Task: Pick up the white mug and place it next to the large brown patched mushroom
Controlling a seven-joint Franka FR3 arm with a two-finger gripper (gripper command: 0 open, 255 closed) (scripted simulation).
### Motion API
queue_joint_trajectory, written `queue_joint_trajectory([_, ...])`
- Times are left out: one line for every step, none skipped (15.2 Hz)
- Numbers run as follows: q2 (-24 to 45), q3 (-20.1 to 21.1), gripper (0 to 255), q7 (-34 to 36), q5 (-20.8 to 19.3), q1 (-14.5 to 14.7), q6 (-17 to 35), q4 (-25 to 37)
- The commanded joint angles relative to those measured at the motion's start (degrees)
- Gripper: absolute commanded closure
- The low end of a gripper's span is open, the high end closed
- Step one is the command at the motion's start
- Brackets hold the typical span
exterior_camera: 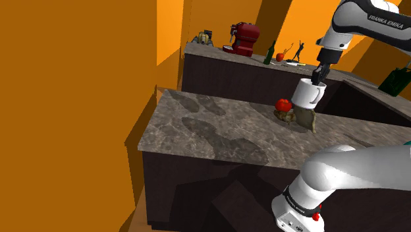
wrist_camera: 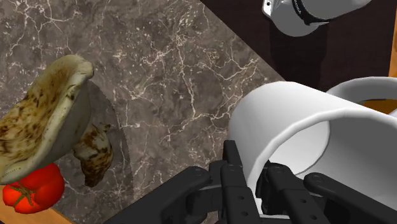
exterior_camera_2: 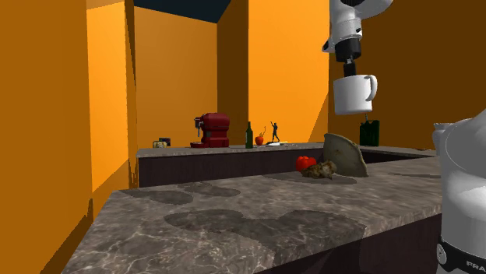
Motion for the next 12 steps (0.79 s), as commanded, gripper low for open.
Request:
queue_joint_trajectory([-1.00,-2.24,255,-2.96,-2.07,-0.82,-0.63,0.23])
queue_joint_trajectory([-1.34,-3.32,255,-4.31,-3.02,-1.16,-0.82,0.39])
queue_joint_trajectory([-1.62,-4.41,255,-5.68,-3.97,-1.50,-0.98,0.62])
queue_joint_trajectory([-1.84,-5.53,255,-7.05,-4.92,-1.81,-1.12,0.90])
queue_joint_trajectory([-2.01,-6.66,255,-8.44,-5.86,-2.09,-1.24,1.24])
queue_joint_trajectory([-2.11,-7.81,255,-9.84,-6.79,-2.36,-1.34,1.64])
queue_joint_trajectory([-2.17,-8.98,255,-11.25,-7.72,-2.59,-1.41,2.10])
queue_joint_trajectory([-2.16,-10.17,255,-12.66,-8.63,-2.80,-1.47,2.61])
queue_joint_trajectory([-2.10,-11.39,255,-14.08,-9.52,-2.97,-1.49,3.18])
queue_joint_trajectory([-1.98,-12.62,255,-15.52,-10.40,-3.12,-1.49,3.81])
queue_joint_trajectory([-1.80,-13.88,255,-16.97,-11.25,-3.23,-1.47,4.50])
queue_joint_trajectory([-1.57,-15.17,255,-18.43,-12.07,-3.31,-1.42,5.25])
